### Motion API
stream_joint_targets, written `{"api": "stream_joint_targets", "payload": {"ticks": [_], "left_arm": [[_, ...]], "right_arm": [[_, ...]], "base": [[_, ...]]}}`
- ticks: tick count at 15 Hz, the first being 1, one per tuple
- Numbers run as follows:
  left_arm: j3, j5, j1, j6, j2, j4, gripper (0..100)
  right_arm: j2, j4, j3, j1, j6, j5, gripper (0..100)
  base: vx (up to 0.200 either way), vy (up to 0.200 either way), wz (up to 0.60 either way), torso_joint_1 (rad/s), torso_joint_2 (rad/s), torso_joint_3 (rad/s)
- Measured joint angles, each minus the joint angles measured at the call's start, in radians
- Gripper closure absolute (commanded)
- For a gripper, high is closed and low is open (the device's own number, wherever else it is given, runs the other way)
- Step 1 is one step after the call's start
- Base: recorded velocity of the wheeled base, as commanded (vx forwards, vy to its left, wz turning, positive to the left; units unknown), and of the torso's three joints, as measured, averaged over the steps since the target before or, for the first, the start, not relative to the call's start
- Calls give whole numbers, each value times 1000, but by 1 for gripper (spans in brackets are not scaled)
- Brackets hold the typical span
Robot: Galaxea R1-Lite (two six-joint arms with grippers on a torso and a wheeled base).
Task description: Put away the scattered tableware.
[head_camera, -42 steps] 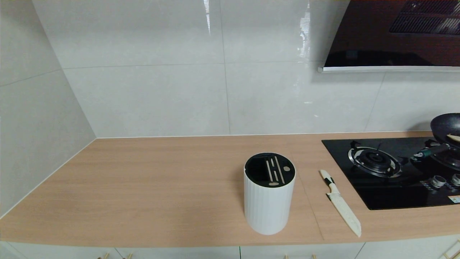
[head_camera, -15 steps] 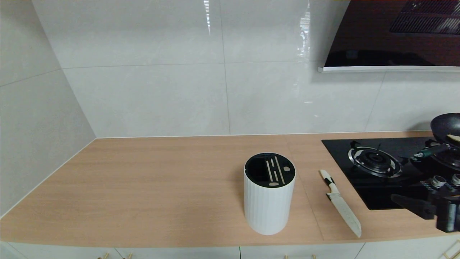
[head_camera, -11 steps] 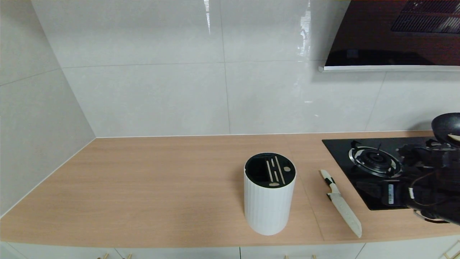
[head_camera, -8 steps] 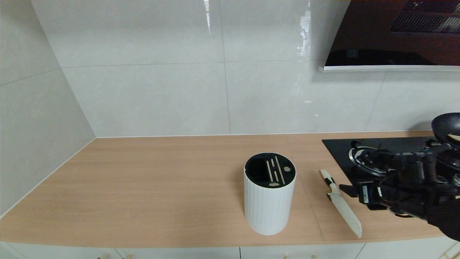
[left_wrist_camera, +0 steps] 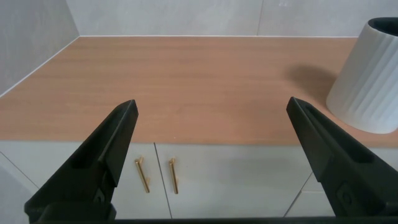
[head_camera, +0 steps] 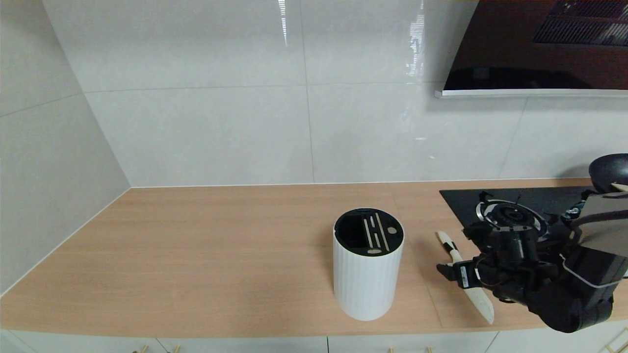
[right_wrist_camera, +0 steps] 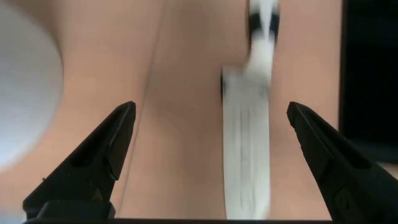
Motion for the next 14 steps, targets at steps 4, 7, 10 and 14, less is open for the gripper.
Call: {"api": "stream_joint_targets", "payload": {"ticks": [4,7,10,14], "left_arm": [[0,0,0,0,0,0,0],[0,0,0,0,0,0,0],[0,0,0,0,0,0,0],[0,0,1,0,0,0,0]], "right_arm": [[91,-8,-47,-23,-1,-1,0],[141,-9,-99,-60,0,0,0],[174,-8,-127,-77,0,7,0],[193,-9,-137,-81,0,10,0]], "base": [[0,0,0,0,0,0],[0,0,0,0,0,0],[0,0,0,0,0,0],[0,0,0,0,0,0]]}}
